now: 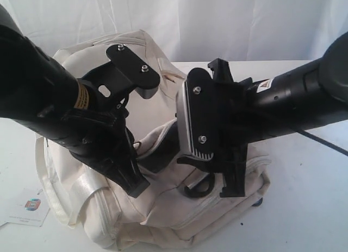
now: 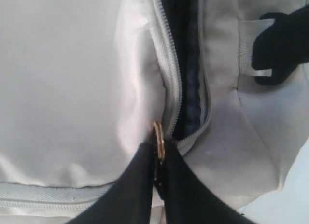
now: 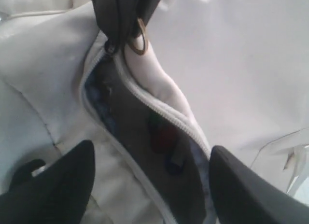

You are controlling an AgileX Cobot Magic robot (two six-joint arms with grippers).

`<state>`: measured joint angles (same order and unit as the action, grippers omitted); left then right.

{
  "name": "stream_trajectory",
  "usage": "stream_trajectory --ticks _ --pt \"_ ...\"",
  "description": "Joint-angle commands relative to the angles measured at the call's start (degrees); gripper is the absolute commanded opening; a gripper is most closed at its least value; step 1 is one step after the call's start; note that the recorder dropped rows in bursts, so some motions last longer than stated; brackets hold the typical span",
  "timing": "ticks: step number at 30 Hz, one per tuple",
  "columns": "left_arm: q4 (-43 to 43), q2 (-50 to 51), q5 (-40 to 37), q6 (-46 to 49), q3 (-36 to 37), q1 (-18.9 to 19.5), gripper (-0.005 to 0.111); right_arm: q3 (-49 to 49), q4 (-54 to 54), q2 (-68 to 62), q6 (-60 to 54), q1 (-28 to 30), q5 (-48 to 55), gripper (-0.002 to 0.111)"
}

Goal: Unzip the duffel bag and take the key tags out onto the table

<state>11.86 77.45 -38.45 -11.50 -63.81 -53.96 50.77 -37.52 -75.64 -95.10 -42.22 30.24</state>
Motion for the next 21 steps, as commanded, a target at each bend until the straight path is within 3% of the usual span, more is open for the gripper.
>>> stream_trajectory --ticks 1,6,8,12,15,21 --pt "0.3 -0.8 0.0 0.1 0.4 0.1 0.0 -0.2 -5.7 -2.6 -5.4 -1.6 -4.1 0.063" --pt "0.2 -0.8 0.4 -0.1 0.4 0.1 0.0 -0.2 -6.4 -6.6 -6.1 -5.8 -6.2 0.062" --pt "0.2 -0.8 0.3 -0.1 0.4 0.1 0.0 -0.2 -6.4 -7.2 -6.0 -6.9 -6.2 0.049" --pt "0.2 -0.8 0.3 -0.1 0.4 0.1 0.0 -0.2 -6.4 -7.2 0.4 -7.0 -6.2 0.0" --pt "0.5 -0.8 0.0 -0.1 0.4 0.1 0.0 -0.2 -6.4 -7.2 0.9 -7.0 -5.3 0.0" --pt "9.4 -0.8 -4.7 -5.6 0.4 0.1 0.0 -0.2 -5.8 -7.2 0.9 -7.0 -3.8 0.0"
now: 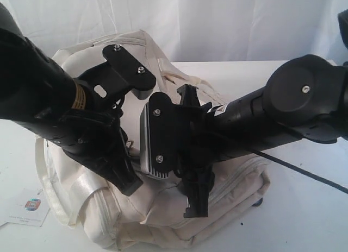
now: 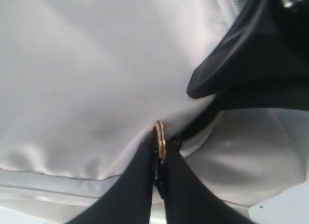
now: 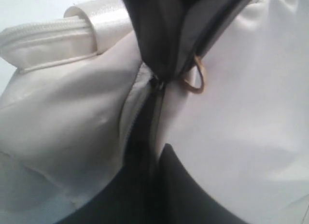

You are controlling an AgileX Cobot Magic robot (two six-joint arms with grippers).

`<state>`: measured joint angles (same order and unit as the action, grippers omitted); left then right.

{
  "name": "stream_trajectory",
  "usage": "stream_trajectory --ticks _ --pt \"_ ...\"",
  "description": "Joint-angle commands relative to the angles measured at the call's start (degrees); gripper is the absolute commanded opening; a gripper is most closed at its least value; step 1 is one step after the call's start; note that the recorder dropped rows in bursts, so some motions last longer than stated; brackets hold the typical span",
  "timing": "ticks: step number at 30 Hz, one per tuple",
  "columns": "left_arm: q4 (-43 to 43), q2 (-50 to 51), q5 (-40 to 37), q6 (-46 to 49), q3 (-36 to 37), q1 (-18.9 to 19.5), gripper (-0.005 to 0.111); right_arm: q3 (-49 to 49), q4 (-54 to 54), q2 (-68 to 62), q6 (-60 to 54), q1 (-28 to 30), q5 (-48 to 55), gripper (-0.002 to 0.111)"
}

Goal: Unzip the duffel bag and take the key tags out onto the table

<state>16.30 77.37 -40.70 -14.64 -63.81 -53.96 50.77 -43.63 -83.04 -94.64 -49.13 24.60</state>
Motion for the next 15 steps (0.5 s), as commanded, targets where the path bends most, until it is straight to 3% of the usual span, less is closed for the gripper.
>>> stream_trajectory --ticks 1,15 --pt "5.2 -0.7 -2.5 -2.5 0.4 0.1 0.0 -0.2 0.7 0.2 0.5 -0.1 2.0 0.0" --pt "19.1 -0.7 -10.2 -10.0 0.4 0.1 0.0 -0.2 2.2 0.2 2.4 -0.1 3.6 0.0"
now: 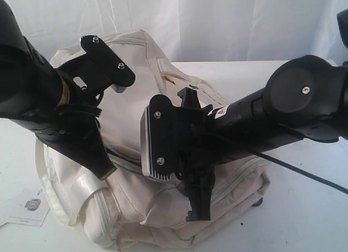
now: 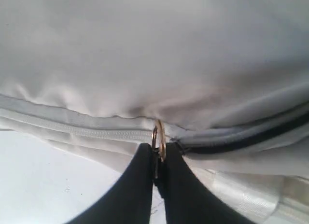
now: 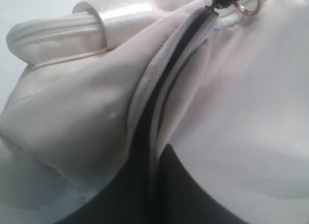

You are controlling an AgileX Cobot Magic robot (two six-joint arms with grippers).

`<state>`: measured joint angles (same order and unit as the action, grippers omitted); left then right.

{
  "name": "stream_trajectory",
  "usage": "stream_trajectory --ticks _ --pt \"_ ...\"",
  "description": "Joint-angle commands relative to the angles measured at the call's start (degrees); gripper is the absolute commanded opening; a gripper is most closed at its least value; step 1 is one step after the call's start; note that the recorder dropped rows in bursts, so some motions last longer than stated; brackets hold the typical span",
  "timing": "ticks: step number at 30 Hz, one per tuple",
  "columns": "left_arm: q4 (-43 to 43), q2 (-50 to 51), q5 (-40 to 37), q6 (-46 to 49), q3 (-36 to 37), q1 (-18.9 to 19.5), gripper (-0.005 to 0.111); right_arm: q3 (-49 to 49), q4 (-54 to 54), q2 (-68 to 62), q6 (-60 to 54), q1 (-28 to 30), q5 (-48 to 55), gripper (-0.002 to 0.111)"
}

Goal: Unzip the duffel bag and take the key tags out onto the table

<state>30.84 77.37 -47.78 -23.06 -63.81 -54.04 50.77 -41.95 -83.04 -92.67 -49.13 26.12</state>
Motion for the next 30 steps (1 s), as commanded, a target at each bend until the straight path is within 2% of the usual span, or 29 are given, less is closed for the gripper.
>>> stream_trajectory --ticks 1,8,15,21,30 --pt "5.1 -0.7 -3.4 -2.0 0.4 0.2 0.0 -0.2 0.6 0.2 0.7 -0.1 2.0 0.0" --pt "11.9 -0.7 -5.7 -4.4 0.4 0.2 0.0 -0.2 1.6 0.2 1.7 -0.1 2.6 0.0" --pt "22.5 -0.7 -5.8 -9.1 0.4 0.3 0.0 -0.2 1.8 0.2 3.3 -0.1 5.3 0.0" --pt "23.3 -0.7 -2.3 -9.5 0.4 5.9 0.0 -0.2 1.9 0.2 4.4 -0.1 6.8 0.0" --pt "23.4 -0.7 9.6 -9.5 0.4 15.5 0.0 -0.2 1.9 0.2 4.7 -0.1 9.4 0.0"
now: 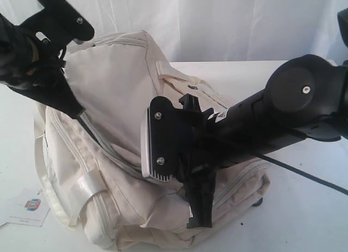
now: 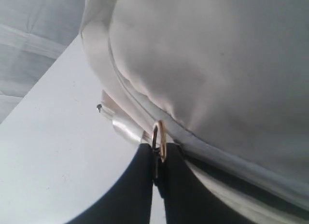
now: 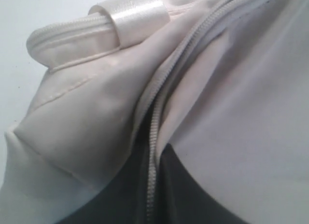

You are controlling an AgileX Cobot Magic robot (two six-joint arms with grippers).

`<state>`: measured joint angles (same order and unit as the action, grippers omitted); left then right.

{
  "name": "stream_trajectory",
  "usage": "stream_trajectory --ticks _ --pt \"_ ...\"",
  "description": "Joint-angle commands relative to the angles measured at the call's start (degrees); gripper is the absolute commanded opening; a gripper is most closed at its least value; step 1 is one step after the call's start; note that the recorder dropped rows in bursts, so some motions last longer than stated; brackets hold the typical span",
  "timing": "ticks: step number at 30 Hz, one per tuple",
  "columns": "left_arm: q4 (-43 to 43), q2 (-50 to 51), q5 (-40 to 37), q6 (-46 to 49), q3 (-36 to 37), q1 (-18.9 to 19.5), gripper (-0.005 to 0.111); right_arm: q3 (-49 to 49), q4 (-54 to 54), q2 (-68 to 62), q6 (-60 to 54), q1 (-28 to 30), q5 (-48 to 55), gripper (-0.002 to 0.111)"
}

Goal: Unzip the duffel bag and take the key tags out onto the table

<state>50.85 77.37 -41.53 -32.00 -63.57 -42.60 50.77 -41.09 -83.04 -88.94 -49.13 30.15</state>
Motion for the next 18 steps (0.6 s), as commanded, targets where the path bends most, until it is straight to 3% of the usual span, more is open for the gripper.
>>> stream_trajectory --ticks 1,10,18 --pt "3.4 -0.7 4.7 -0.6 0.2 5.1 0.0 -0.2 1.4 0.2 1.4 -0.1 5.5 0.0" --pt "3.4 1.0 17.7 -0.6 0.2 14.1 0.0 -0.2 11.5 0.3 10.9 -0.1 6.0 0.0" --pt "5.0 5.2 28.8 0.5 0.2 19.8 0.0 -0.2 16.6 0.3 13.7 -0.1 9.7 0.0"
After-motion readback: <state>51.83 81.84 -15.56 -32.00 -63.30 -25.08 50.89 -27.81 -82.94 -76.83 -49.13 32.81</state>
